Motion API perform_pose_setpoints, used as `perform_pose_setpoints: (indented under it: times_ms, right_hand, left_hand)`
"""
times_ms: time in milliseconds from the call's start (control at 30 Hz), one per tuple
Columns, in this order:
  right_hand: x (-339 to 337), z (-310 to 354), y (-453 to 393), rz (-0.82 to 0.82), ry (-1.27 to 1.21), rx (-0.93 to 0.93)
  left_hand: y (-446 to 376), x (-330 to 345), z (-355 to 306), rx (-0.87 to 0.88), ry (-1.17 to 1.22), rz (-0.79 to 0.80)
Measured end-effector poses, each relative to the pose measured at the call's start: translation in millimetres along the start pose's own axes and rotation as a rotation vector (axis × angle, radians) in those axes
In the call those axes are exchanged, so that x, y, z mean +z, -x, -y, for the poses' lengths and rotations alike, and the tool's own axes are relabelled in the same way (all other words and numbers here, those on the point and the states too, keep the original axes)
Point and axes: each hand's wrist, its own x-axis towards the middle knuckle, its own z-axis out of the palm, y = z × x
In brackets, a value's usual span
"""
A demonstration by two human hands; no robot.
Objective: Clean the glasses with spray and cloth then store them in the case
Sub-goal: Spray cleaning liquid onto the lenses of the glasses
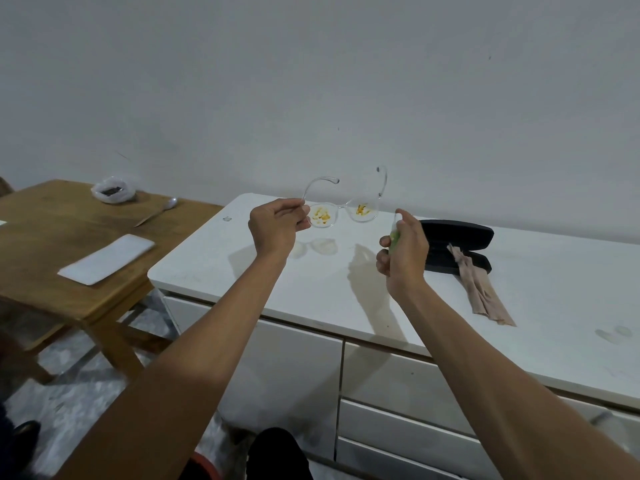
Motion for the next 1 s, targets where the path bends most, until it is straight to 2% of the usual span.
perform_pose_setpoints:
  times_ms: [67, 167, 533, 1000]
  right_hand:
    - [-2, 4, -3, 0.046, -0.122, 0.116]
    - [-3, 6, -2, 0.080, -0.172, 0.150]
    - [-7, 10, 2, 0.103, 0.005, -0.037]
    - [1, 17, 4, 0.124, -0.091, 0.038]
  left_hand:
    - [0, 1, -1, 0.002, 0.010, 0.010]
    - [1, 3, -3, 0.008, 0.016, 0.026]
    - [0, 7, -6, 0.019, 0.014, 0.045]
    - [0, 12, -7, 0.014, 0.019, 0.062]
